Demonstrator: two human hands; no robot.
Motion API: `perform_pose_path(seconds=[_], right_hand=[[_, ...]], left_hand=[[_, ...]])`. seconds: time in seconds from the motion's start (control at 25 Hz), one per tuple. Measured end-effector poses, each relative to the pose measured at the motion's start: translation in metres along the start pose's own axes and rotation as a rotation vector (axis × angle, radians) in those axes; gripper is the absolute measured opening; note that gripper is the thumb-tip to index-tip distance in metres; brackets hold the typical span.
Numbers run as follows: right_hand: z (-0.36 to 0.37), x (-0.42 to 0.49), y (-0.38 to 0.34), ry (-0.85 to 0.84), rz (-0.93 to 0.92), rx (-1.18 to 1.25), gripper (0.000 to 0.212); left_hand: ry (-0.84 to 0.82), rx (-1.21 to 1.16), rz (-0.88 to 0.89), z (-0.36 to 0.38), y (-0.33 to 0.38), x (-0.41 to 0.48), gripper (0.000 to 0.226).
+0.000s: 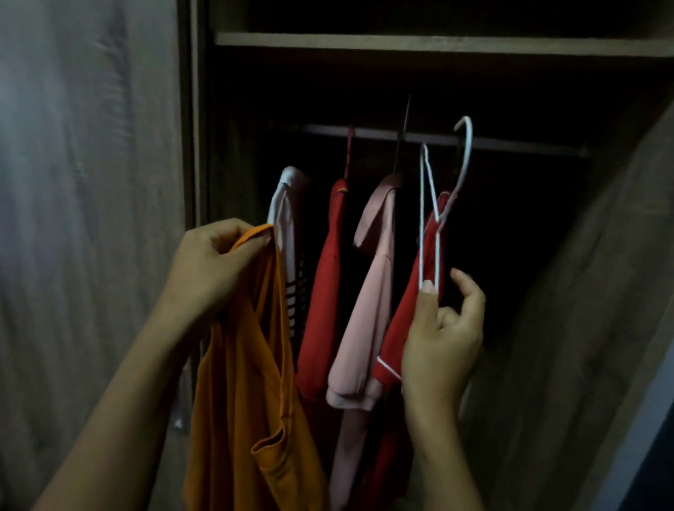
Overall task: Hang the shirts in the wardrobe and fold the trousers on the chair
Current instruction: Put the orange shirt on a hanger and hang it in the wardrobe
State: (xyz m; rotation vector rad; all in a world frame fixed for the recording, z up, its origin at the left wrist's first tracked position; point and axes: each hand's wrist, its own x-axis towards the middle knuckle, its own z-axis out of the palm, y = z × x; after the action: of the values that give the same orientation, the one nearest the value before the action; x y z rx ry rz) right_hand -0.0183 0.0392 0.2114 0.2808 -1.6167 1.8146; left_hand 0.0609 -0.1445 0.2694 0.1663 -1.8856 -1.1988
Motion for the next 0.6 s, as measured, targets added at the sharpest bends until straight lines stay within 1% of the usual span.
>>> perform_pose_path(seconds=[0.08, 0.16, 0.2, 0.28, 0.32, 0.4, 0.44, 0.48, 0.52, 0.6], right_hand=[[0.012, -0.013, -0.009, -0.101, -0.038, 0.008, 0.046], [0.022, -0.017, -0.017, -0.217, -0.082, -0.021, 0.055], [0.027, -0.018, -0.021, -0.278, -0.117, -0.045, 0.053], [0.037, -0.022, -0.025, -0.39, -0.174, -0.054, 0.043], [0.041, -0.026, -0.026, -0.461, -0.142, 0.0, 0.04], [0.05, -0.038, -0.031, -0.674, 0.056, 0.241, 0.041], [0.054, -0.044, -0.033, -0.769, 0.172, 0.387, 0.04], [0.059, -0.05, -0.034, -0.827, 0.254, 0.489, 0.033], [0.063, -0.055, -0.035, -0.85, 0.311, 0.548, 0.029], [0.072, -0.068, -0.038, -0.81, 0.353, 0.625, 0.039]], left_hand=[[0.001, 0.02, -0.01, -0.013, -0.005, -0.003, 0.018], [-0.002, 0.022, -0.029, -0.027, -0.009, -0.007, 0.017], [0.002, 0.022, -0.037, -0.035, -0.011, -0.008, 0.017], [0.008, 0.041, -0.062, -0.05, -0.017, -0.01, 0.016], [0.001, 0.041, -0.076, -0.055, -0.02, -0.012, 0.015], [0.002, 0.039, -0.084, -0.065, -0.029, -0.014, 0.016], [0.01, 0.049, -0.079, -0.07, -0.033, -0.016, 0.017], [0.017, 0.06, -0.076, -0.074, -0.037, -0.017, 0.018], [0.022, 0.078, -0.075, -0.08, -0.041, -0.019, 0.019], [0.027, 0.137, -0.084, -0.091, -0.047, -0.021, 0.021]])
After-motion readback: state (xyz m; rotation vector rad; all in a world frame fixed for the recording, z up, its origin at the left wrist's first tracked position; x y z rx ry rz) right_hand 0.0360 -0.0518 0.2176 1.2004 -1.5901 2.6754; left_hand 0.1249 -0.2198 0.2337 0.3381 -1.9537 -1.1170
